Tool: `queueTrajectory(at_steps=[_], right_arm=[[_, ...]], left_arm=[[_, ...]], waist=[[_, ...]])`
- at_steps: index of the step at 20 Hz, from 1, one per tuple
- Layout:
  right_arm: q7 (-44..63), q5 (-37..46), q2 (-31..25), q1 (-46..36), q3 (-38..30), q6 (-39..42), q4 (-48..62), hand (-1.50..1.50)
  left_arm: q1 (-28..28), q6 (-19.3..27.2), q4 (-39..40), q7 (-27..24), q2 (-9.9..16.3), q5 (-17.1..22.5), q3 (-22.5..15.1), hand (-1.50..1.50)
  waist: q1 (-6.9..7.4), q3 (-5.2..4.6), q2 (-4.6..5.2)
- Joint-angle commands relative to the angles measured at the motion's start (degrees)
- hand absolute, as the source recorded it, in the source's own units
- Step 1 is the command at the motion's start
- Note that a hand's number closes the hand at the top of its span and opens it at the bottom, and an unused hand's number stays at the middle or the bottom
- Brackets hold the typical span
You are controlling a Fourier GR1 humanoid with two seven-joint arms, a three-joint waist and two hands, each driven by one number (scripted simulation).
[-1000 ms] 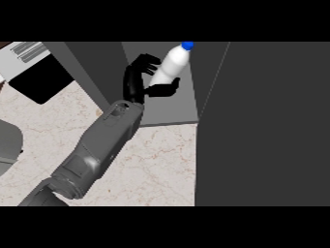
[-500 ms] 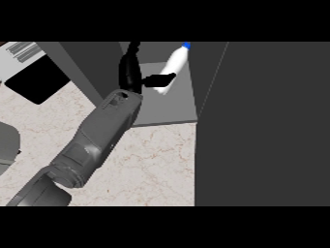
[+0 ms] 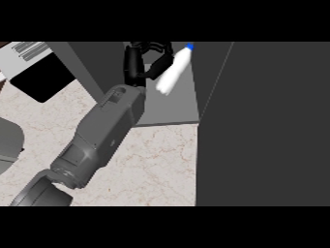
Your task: Pick up the bottled water, place it into the cabinet and close the cabinet
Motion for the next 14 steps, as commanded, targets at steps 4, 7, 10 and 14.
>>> queueTrajectory(at_steps=[4,7,10,14], right_arm=[[4.1,-0.3,0.5,2.1,1.9,-0.8,-6.1,-1.50],[6.1,1.0,0.0,1.0,3.3,-0.9,-8.9,-1.50],[6.6,0.8,0.6,-0.8,3.7,-1.4,-7.3,-1.50],[5.2,1.6,-0.5,2.2,3.3,-1.4,-9.2,-1.50]], left_arm=[[1.3,-6.3,-3.4,-0.8,-0.3,3.5,-1.1,1.50],[5.5,-3.6,-8.8,-1.1,-0.3,7.7,-7.0,1.50],[8.8,-9.8,-15.0,3.3,-0.4,10.9,-10.8,1.50],[17.4,-15.0,-24.3,1.9,-0.4,15.2,-16.8,-1.50]], waist=[[0.99,0.09,-0.94],[0.38,0.07,-1.03],[1.64,0.06,-1.26],[1.54,0.01,-1.63]])
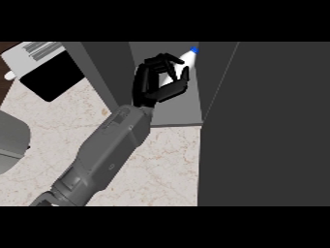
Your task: Pick up the bottled water, place it into the cabinet and close the cabinet
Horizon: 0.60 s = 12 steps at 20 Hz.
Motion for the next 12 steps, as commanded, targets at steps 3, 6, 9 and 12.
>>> queueTrajectory(at_steps=[3,6,9,12], right_arm=[[4.2,2.6,-0.4,2.5,1.4,-2.3,-9.0,-1.50],[2.8,5.3,1.6,2.6,4.6,-4.1,-7.5,-1.50],[6.7,4.4,1.6,1.2,4.6,-6.2,-8.8,-1.50],[5.1,4.7,0.4,2.1,4.8,-6.1,-9.5,-1.50]], left_arm=[[12.7,-4.6,-14.2,1.5,0.0,3.6,-9.8,-1.50],[18.1,-5.5,-21.2,4.3,0.0,4.0,-13.0,-1.50],[26.3,0.1,-28.9,3.0,0.5,0.9,-18.1,-1.50],[33.9,-0.1,-35.7,1.3,6.2,0.7,-18.2,-1.50]], waist=[[2.14,-0.04,-0.42],[2.80,-0.01,-0.68],[4.07,0.01,-0.45],[3.84,0.01,-0.42]])
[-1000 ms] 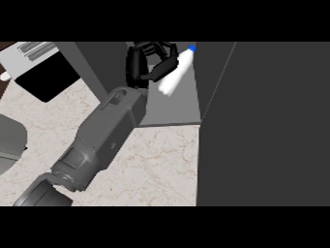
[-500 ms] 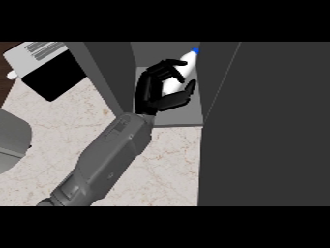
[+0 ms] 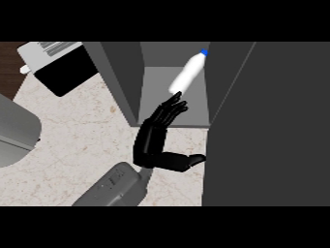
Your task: Pick up the bottled water, place it into the cabinet and close the cabinet
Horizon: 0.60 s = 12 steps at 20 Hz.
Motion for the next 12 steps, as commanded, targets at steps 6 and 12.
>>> queueTrajectory(at_steps=[6,12], right_arm=[[2.6,6.7,-4.8,1.3,1.9,-0.2,-6.7,-1.50],[1.3,13.0,-14.6,-5.0,1.2,6.4,-7.8,1.50]], left_arm=[[22.7,0.4,-22.7,-2.5,14.4,0.0,-2.0,-1.50],[31.6,-5.3,-28.1,-7.0,21.5,-0.5,-3.3,-1.50]], waist=[[1.52,0.00,0.00],[2.49,-0.21,-0.38]])
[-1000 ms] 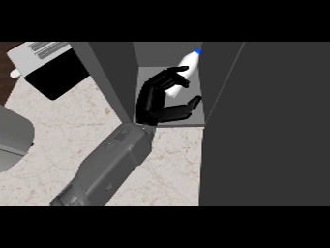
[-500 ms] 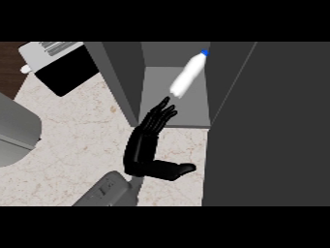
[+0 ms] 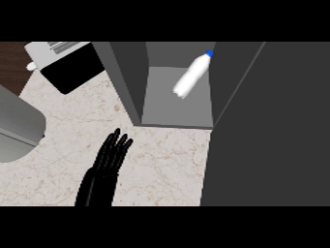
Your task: Pick up the bottled water, place it into the cabinet and close the cabinet
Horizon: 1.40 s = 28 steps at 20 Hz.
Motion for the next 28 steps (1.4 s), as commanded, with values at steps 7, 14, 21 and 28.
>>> queueTrajectory(at_steps=[7,14,21,28], right_arm=[[6.4,12.1,-9.4,-8.2,3.2,2.7,-11.2,1.50],[16.5,7.9,-7.4,-14.8,12.1,0.0,-11.0,1.50],[23.7,4.5,-6.7,-27.1,14.5,0.7,-7.0,1.50],[30.6,2.8,-5.0,-39.9,16.8,1.9,-2.8,1.50]], left_arm=[[12.9,-10.0,-8.2,-6.8,15.3,2.2,5.4,-1.50],[19.9,-18.7,-10.5,-10.8,23.8,5.3,10.4,-1.50],[23.1,-23.8,-13.1,-12.2,29.4,6.7,13.2,-1.50],[23.5,-27.3,-11.2,-12.8,31.6,7.7,15.2,-1.50]], waist=[[0.80,-0.33,0.18],[2.07,-0.38,1.13],[5.48,-0.43,1.92],[6.73,-0.83,2.30]])
